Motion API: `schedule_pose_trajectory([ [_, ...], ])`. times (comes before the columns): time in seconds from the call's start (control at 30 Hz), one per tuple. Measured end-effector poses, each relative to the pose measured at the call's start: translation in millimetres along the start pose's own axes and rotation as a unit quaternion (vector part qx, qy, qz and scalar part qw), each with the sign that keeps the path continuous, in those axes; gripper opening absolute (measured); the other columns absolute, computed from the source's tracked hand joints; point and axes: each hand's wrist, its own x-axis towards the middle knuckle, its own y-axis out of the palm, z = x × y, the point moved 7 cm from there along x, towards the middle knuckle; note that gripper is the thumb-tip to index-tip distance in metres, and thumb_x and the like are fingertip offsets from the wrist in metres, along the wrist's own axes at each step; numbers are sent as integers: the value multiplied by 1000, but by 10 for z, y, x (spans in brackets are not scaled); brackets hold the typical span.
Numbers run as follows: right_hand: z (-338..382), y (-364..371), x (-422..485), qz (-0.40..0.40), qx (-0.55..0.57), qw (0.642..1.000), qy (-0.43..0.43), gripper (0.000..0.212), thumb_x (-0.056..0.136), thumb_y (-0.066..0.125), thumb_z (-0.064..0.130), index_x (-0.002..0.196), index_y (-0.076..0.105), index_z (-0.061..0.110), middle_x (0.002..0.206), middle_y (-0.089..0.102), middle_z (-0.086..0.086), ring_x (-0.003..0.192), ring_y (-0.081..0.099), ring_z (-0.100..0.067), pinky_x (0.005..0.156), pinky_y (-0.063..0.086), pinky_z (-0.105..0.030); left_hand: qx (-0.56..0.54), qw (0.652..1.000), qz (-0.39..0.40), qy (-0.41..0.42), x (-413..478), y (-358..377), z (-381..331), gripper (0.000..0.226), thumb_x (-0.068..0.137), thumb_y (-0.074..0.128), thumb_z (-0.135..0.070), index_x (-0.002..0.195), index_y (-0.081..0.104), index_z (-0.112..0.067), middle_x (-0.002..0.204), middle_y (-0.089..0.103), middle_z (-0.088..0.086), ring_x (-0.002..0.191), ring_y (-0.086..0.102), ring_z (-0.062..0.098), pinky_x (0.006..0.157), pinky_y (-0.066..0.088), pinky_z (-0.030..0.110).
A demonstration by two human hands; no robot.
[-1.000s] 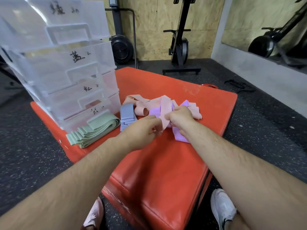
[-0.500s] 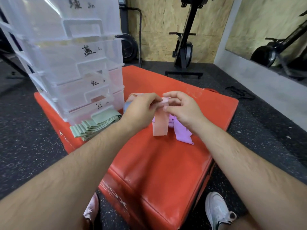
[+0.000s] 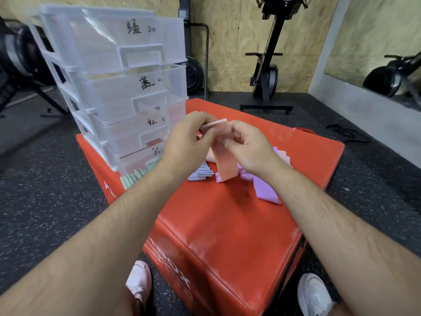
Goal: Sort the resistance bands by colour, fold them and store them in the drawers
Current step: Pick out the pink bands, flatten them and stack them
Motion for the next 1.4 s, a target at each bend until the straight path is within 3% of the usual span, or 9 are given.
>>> schedule_pose_trajectory([
  [0.2, -35, 45, -34, 43, 7, 999, 16, 11, 93, 68, 6, 99, 64, 15, 87, 72, 0, 77, 66, -8, 71, 52, -25, -101, 991, -61, -70, -55, -198, 40, 9, 93, 65, -19, 87, 71, -15, 68, 62, -13, 65, 55, 10, 61, 46, 27],
  [0.33, -276, -7, -124, 104, -103, 987, 61, 14, 84, 75, 20, 90, 64, 25, 87, 73, -1, 86, 73, -22, 79, 55, -43, -170, 973, -109, -108, -76, -369, 34, 12, 94, 65, -17, 83, 67, -12, 67, 57, 4, 58, 52, 14, 53, 41, 17],
  [0.5, -527, -237, -282, 164, -253, 945, 128, 11, 85, 73, 26, 87, 63, 26, 82, 66, 9, 83, 63, -17, 77, 49, -36, -240, 939, -167, -183, -127, -605, 384, 19, 92, 69, -28, 86, 65, -11, 73, 61, 4, 60, 54, 16, 64, 48, 36],
  [0.67, -393, -501, -345, 172, -260, 942, 127, 16, 82, 71, 30, 96, 65, 26, 95, 72, 2, 93, 66, -22, 87, 52, -45, -265, 927, -157, -214, -267, -649, 591, 15, 95, 65, -21, 92, 65, -7, 81, 62, 8, 65, 53, 15, 60, 49, 27],
  [0.9, -383, -674, -530, 155, -380, 906, 103, 16, 94, 60, 40, 87, 59, 25, 77, 62, 10, 80, 56, -14, 78, 34, -30, -263, 926, -147, -228, -479, -581, 529, 12, 97, 63, -19, 86, 65, -13, 79, 61, 4, 59, 53, 10, 57, 48, 21],
  [1.07, -513, -670, -577, 132, -446, 877, 118, 13, 92, 62, 38, 101, 60, 28, 85, 58, 11, 87, 55, -21, 76, 35, -31, -256, 932, -130, -222, -507, -491, 528, 11, 97, 62, -21, 89, 66, -14, 71, 66, -7, 59, 57, 7, 58, 48, 23],
  [1.2, -681, -714, -546, 93, -374, 908, 162, 15, 89, 65, 44, 95, 65, 30, 84, 59, 13, 82, 58, -17, 67, 45, -32, -251, 929, -119, -246, -496, -352, 591, 12, 100, 57, -20, 89, 62, -18, 66, 68, -12, 58, 62, 3, 55, 49, 21],
  [1.33, -700, -679, -522, 97, -300, 933, 175, 10, 92, 65, 35, 92, 70, 26, 79, 62, 6, 75, 57, -16, 65, 46, -31, -225, 933, -84, -269, -490, -180, 698, 8, 97, 57, -25, 90, 61, -23, 88, 67, -3, 84, 61, 16, 79, 49, 38],
  [1.4, -662, -604, -525, 115, -277, 939, 170, 14, 93, 65, 38, 92, 71, 26, 81, 65, 1, 73, 56, -13, 66, 45, -30, -223, 932, -75, -276, -478, -96, 673, 10, 99, 54, -23, 90, 58, -22, 89, 63, 0, 83, 57, 16, 75, 46, 34],
])
